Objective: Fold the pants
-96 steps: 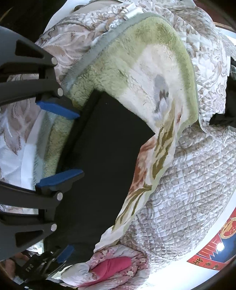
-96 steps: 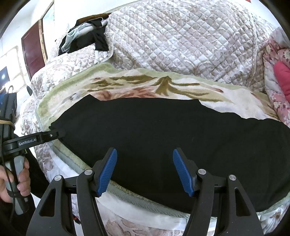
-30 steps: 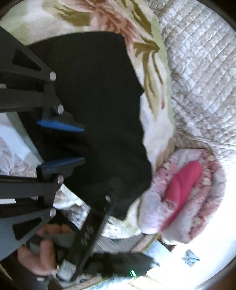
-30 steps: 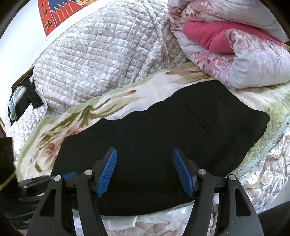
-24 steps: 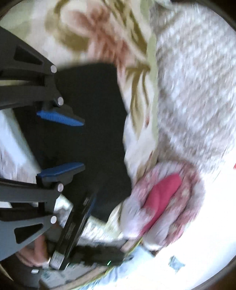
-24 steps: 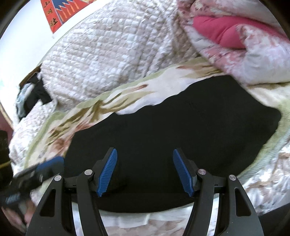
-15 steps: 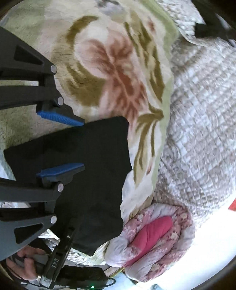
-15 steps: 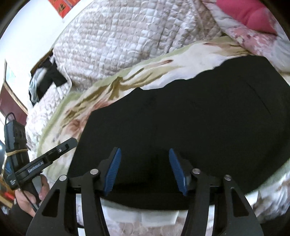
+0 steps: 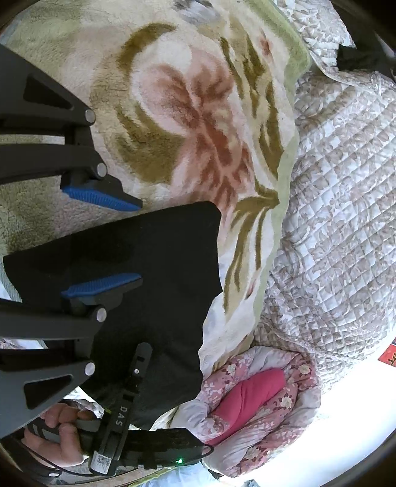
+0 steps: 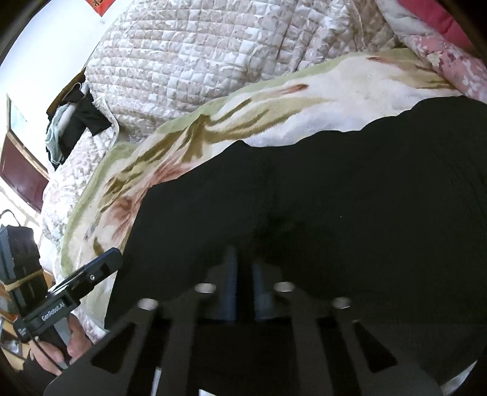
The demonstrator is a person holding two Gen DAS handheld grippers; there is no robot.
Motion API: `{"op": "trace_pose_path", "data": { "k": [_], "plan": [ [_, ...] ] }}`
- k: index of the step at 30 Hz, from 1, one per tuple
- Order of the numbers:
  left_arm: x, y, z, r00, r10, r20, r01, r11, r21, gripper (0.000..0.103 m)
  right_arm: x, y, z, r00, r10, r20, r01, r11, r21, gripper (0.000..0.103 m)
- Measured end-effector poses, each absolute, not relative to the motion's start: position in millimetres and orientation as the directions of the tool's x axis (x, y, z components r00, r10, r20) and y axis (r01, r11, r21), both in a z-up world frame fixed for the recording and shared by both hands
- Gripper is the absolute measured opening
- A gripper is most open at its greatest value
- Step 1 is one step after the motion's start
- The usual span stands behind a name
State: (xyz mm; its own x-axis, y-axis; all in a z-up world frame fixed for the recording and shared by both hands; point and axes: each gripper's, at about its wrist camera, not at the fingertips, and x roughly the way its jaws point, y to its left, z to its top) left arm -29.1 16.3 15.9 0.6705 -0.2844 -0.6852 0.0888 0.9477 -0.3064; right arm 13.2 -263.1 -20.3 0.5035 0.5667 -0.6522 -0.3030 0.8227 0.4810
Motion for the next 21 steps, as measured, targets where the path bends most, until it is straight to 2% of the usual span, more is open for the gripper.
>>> {"op": "trace_pose_path", "data": {
  "k": [5,10,17,21],
  "plan": [
    [-31,17,19,0.679,-0.275,-0.681,0.088,0.951,-0.296,0.045,0,-272,-13,0.558,0.551,-0.620,-0.301,0.831,0.468,0.003],
    [-32,16,19,0.676,-0.280,-0.682,0.093,0.950,-0.298,0.045,7,-280,-24,0.546,0.523,-0.654,-0.249,0.847,0.469,0.003],
    [-35,5,22,0.678,-0.287,-0.677,0.123,0.952,-0.280,0.045,-1,-274,-16,0.587,0.457,-0.668,-0.270,0.889,0.370,0.005],
    [-39,-4,23,0.674,-0.302,-0.674,0.147,0.949,-0.278,0.045,-12,-285,-5,0.653,0.410,-0.637,-0.268,0.911,0.312,0.006]
  ]
}}
